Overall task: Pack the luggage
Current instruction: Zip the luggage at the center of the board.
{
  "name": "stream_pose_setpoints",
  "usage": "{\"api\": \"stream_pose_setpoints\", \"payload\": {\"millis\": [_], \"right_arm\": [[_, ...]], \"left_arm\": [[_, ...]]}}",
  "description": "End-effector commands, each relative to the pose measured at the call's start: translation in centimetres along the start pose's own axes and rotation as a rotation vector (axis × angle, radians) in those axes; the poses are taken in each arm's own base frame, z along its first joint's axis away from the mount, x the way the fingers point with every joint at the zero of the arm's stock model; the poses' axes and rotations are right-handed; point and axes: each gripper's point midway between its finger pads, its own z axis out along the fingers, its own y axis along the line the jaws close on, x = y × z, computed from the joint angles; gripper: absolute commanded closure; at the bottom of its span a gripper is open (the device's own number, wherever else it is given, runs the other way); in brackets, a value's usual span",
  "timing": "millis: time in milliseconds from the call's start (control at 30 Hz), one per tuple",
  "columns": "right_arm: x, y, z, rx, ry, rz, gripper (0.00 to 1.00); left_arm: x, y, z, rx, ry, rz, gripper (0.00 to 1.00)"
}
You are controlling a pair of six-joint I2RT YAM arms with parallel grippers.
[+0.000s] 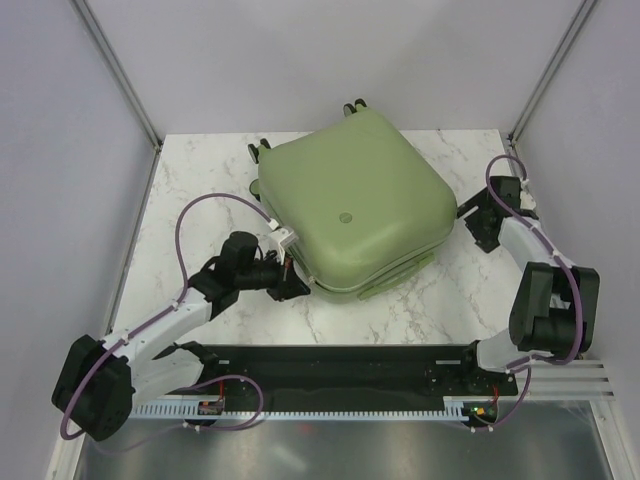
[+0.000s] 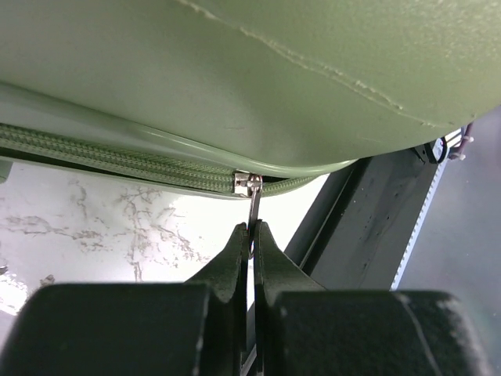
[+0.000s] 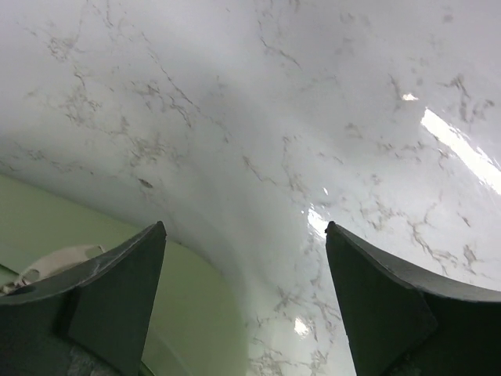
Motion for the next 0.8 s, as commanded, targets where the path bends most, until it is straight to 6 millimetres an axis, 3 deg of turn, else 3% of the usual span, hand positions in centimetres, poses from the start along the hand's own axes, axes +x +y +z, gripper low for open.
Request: {"api": "stream_pose_setpoints", "payload": {"millis": [0,133,267,333,367,533,767], "right_arm": [[4.9,-1.4,-3.2,-0.010,0.126,-0.077,0.10],[6.2,-4.7,-5.7,0.042,0.097,-0.025,0.09],[7.9,-5.7,-8.8,-0.009,0.121,0.012,0.10],[9.3,-6.4,-9.2,-0.022,0.146,0.033,0.13],[9.8,-5.8,-9.9,-0.074,0.161,0.035,0.14],[12.3,-5.8,-9.6,-0.122,0.211,0.056,0.16],[14.7,-3.3,-10.2,-0.222,0.254,0.041,0.17]], "left_arm": [[-6.6,-0.6,-0.2,0.024,-0.214,0.130,0.98],[-6.4,0.0,-0.2,0.011,-0.210,0.118,0.98],[-6.5,0.3,-0.1,0.023,-0.201,0.095,0.98],[-6.9,0.3,-0.2,0.029,-0.208,0.098,0.98],[-7.0,0.2,-0.2,0.033,-0.213,0.104,0.98],[-6.9,-0.2,-0.2,0.060,-0.207,0.107,0.98],[-6.5,-0.3,-0.3,0.063,-0.199,0.106,0.98]]}}
